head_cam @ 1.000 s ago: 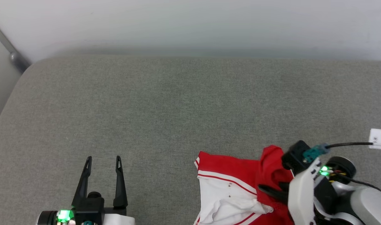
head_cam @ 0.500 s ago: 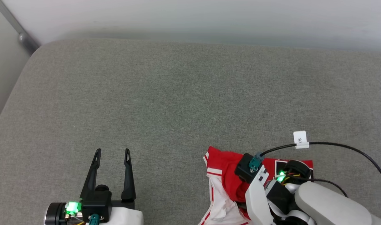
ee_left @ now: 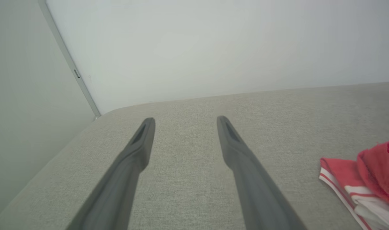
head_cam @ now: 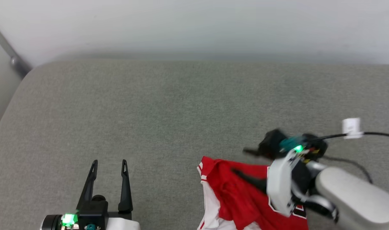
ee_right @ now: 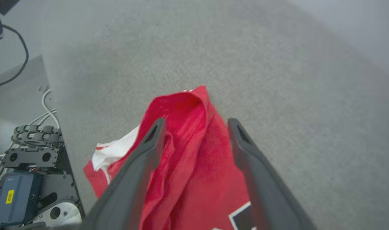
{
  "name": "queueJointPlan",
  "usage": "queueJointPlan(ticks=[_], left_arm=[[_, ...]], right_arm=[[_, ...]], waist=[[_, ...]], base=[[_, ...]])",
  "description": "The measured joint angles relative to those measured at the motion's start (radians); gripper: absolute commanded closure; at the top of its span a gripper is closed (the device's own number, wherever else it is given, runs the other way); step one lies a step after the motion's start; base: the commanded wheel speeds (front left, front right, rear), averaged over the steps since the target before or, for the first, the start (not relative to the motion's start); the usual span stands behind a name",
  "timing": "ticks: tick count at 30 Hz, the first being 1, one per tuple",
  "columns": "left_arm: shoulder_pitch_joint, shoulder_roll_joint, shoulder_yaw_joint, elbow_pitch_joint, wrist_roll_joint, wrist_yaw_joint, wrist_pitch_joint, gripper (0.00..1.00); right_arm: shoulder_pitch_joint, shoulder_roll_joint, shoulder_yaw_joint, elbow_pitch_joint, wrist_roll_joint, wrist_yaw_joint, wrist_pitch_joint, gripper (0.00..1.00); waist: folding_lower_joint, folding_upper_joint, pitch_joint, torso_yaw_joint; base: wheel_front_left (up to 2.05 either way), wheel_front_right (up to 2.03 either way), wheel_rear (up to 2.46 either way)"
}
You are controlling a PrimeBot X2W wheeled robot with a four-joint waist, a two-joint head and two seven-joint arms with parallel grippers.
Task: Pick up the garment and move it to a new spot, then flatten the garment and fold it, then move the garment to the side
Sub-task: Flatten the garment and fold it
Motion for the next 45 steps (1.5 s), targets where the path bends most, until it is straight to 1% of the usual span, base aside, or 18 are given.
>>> queueJointPlan(ticks=[3, 5, 7, 8, 11, 15, 19, 26, 32, 37, 45], left_arm=[[0.012, 0.003, 0.007, -0.001, -0.001, -0.007, 0.000, 0.00], [0.017, 0.003, 0.012, -0.002, -0.001, -0.013, 0.000, 0.00], [0.017, 0.003, 0.016, -0.004, -0.001, -0.017, 0.000, 0.00], [0.018, 0.002, 0.022, -0.006, -0.001, -0.024, 0.000, 0.00], [0.023, 0.000, 0.028, -0.008, -0.001, -0.028, 0.000, 0.00], [0.031, -0.004, 0.029, -0.008, -0.001, -0.035, 0.000, 0.00], [0.033, -0.007, 0.029, -0.007, 0.000, -0.042, 0.000, 0.00], [0.039, -0.010, 0.030, -0.006, 0.000, -0.056, 0.000, 0.00], [0.054, -0.017, 0.029, -0.006, -0.001, -0.068, 0.000, 0.00], [0.058, -0.022, 0.029, -0.006, -0.001, -0.075, 0.000, 0.00], [0.073, -0.028, 0.032, -0.004, 0.001, -0.078, 0.000, 0.00]], right_arm=[[0.003, -0.019, -0.109, -0.007, -0.058, 0.000, -0.109, 0.00], [0.019, -0.023, -0.216, 0.006, -0.114, 0.000, -0.193, 0.00], [0.051, -0.013, -0.327, 0.029, -0.171, 0.000, -0.272, 0.00], [0.121, 0.020, -0.499, 0.072, -0.282, 0.000, -0.381, 0.00], [0.199, 0.075, -0.661, 0.108, -0.372, 0.000, -0.460, 0.00], [0.294, 0.161, -0.831, 0.114, -0.478, 0.000, -0.538, 0.00], [0.387, 0.250, -0.954, 0.067, -0.553, 0.000, -0.573, 0.00], [0.552, 0.390, -1.067, -0.075, -0.606, 0.000, -0.585, 0.00], [0.680, 0.460, -1.117, -0.156, -0.621, 0.000, -0.585, 0.00], [0.757, 0.483, -1.146, -0.188, -0.619, 0.000, -0.585, 0.00], [0.813, 0.489, -1.135, -0.194, -0.609, 0.000, -0.585, 0.00]], waist=[[0.0000, 0.0000, -0.023, -0.020], [0.0000, 0.0000, -0.035, -0.033], [-0.0001, 0.0000, -0.042, -0.046], [0.0000, 0.0000, -0.049, -0.059], [0.0000, 0.0000, -0.054, -0.067], [0.0000, 0.0000, -0.060, -0.074], [0.0000, 0.0000, -0.069, -0.076], [-0.0001, 0.0000, -0.085, -0.074], [-0.0001, 0.0000, -0.099, -0.064], [0.0000, 0.0000, -0.106, -0.055], [-0.0001, 0.0000, -0.107, -0.051]], base=[[0.00, 0.00, 0.00], [0.00, 0.00, 0.00], [0.00, 0.00, 0.00], [0.00, 0.00, 0.00], [0.00, 0.00, 0.00], [0.00, 0.00, 0.00], [0.00, 0.00, 0.00], [0.00, 0.00, 0.00], [0.00, 0.00, 0.00], [0.00, 0.00, 0.00], [0.00, 0.00, 0.00]])
